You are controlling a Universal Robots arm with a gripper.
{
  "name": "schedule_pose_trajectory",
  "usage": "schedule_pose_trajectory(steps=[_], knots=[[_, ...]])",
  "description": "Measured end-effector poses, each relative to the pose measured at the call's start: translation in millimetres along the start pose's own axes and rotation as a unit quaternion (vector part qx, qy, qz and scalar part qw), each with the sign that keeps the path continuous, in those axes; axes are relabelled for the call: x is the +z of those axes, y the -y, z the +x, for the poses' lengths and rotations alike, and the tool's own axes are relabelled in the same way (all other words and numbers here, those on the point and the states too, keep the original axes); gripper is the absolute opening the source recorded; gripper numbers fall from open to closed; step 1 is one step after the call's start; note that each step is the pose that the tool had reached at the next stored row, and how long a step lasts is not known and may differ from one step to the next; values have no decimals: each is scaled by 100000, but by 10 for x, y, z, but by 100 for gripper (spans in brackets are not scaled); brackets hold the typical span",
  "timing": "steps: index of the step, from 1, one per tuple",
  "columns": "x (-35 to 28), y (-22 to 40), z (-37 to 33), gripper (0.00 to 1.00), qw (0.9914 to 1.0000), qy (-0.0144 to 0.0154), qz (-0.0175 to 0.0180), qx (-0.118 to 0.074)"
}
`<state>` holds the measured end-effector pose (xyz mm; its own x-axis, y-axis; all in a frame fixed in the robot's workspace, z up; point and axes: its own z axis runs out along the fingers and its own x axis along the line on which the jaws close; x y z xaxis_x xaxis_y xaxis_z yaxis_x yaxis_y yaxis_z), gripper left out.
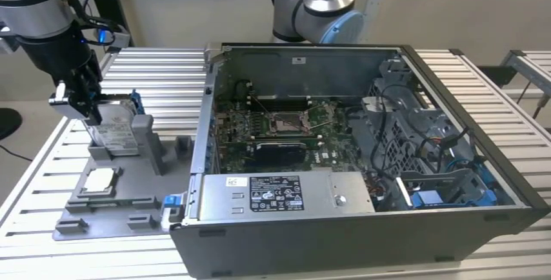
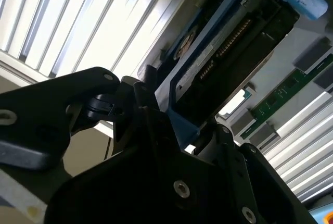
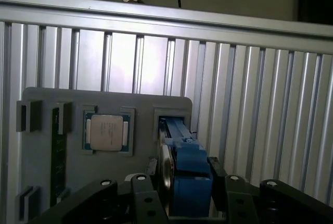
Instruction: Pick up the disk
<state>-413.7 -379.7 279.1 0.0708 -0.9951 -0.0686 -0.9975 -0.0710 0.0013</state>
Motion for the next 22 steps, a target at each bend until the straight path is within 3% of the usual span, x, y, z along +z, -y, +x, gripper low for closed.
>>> schedule_pose_trajectory(steps=[13,21,22], knots=[[0,0,0,100,100000,1,-5,14],[-3,-2,36,100,100000,89,6,33],[-2,-3,37,0,100000,97,5,28]])
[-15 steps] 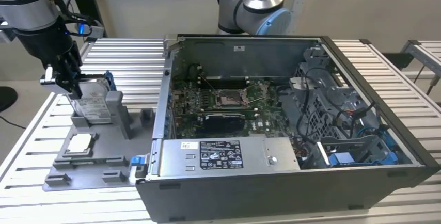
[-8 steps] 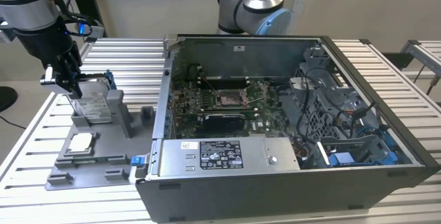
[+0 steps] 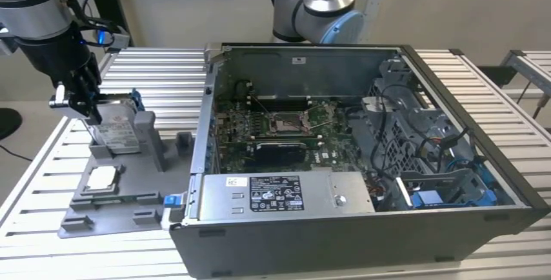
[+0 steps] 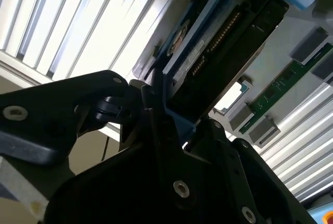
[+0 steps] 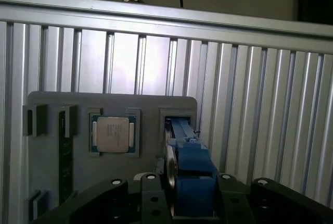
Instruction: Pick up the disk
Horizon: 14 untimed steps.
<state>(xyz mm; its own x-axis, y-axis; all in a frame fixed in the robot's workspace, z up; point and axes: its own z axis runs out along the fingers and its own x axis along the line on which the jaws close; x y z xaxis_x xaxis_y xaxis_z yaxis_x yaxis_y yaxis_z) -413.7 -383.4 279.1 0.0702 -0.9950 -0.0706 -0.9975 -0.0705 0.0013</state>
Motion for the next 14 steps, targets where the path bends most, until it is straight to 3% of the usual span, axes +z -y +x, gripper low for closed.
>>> schedule_pose_trajectory(steps=[9,14], knots=[[0,0,3,0,100000,11,0,5],[-4,-4,57,0,100000,73,8,0]])
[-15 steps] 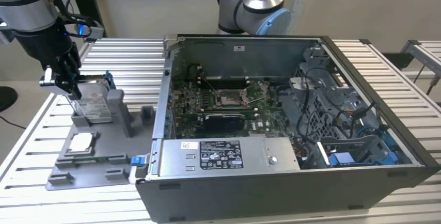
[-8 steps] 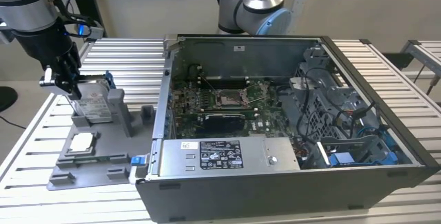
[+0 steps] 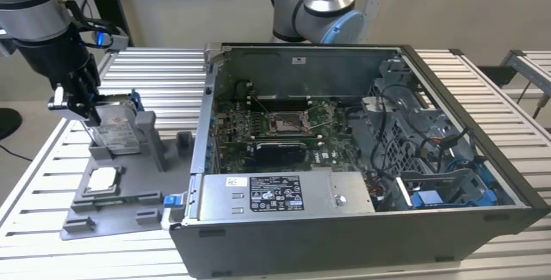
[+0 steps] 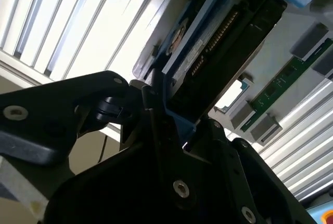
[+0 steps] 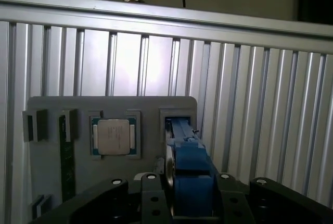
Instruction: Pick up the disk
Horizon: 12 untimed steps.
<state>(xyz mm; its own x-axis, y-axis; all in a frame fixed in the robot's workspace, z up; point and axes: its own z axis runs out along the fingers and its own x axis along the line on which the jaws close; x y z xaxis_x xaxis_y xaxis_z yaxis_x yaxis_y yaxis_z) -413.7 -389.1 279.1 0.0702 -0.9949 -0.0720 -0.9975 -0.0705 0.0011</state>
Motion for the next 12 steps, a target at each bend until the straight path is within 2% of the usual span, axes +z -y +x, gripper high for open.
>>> schedule_pose_trajectory(steps=[8,10,11,12], knots=[[-1,0,5,0,100000,-45,-13,2],[1,-1,4,0,99999,-320,-27,2],[0,-1,3,0,99998,-559,-46,9],[0,-1,4,0,99998,-625,-51,17]])
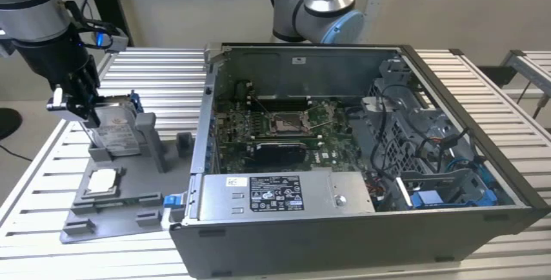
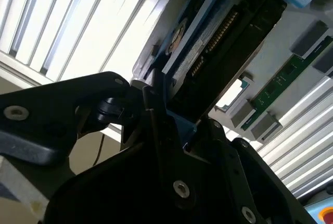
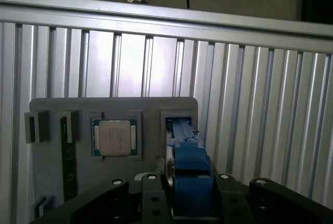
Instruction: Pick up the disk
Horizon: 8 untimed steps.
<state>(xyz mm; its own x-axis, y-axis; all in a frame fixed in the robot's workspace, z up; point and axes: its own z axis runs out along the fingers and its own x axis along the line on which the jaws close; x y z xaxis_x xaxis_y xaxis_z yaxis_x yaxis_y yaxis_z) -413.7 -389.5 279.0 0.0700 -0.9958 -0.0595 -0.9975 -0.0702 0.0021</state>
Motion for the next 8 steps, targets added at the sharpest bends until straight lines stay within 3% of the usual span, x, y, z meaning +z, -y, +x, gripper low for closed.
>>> schedule_pose_trajectory(steps=[1,3,8], knots=[[-1,-1,0,0,100000,20,0,64],[-1,-4,-1,0,99999,397,35,205],[0,-5,-1,0,100000,60,17,235]])
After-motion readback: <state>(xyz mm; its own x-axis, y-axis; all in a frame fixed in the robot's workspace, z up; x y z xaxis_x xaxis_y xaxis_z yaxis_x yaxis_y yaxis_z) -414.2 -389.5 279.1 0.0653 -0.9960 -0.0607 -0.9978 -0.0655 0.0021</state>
